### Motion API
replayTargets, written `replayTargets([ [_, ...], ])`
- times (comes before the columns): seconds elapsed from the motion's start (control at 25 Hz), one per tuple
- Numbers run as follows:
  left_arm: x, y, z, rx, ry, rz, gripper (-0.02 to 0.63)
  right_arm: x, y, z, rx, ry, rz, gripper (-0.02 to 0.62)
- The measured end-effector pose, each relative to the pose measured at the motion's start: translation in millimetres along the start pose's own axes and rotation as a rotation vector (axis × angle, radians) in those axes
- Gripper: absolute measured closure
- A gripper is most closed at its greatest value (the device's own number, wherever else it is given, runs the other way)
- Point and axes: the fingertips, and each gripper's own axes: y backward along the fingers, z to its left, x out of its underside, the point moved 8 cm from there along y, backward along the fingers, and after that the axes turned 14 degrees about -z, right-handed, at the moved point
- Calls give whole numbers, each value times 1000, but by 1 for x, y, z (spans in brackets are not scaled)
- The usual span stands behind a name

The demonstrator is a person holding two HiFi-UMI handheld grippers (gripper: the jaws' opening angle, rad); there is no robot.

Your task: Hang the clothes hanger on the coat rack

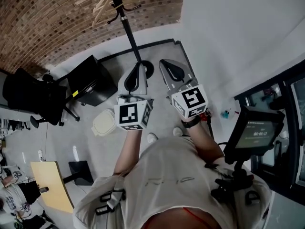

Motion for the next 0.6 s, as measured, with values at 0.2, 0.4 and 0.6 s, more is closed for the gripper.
replayTargets([
  [0.2, 0, -4, -4, 10, 0, -3, 607, 0, 3, -7, 19, -6, -1, 592],
  [0.4, 4, -6, -9, 16, 2, 5, 607, 1, 6, -13, 30, -9, -5, 592],
  [0.6, 6, -6, -14, 23, 1, 7, 606, 3, 11, -15, 27, -19, -2, 592],
])
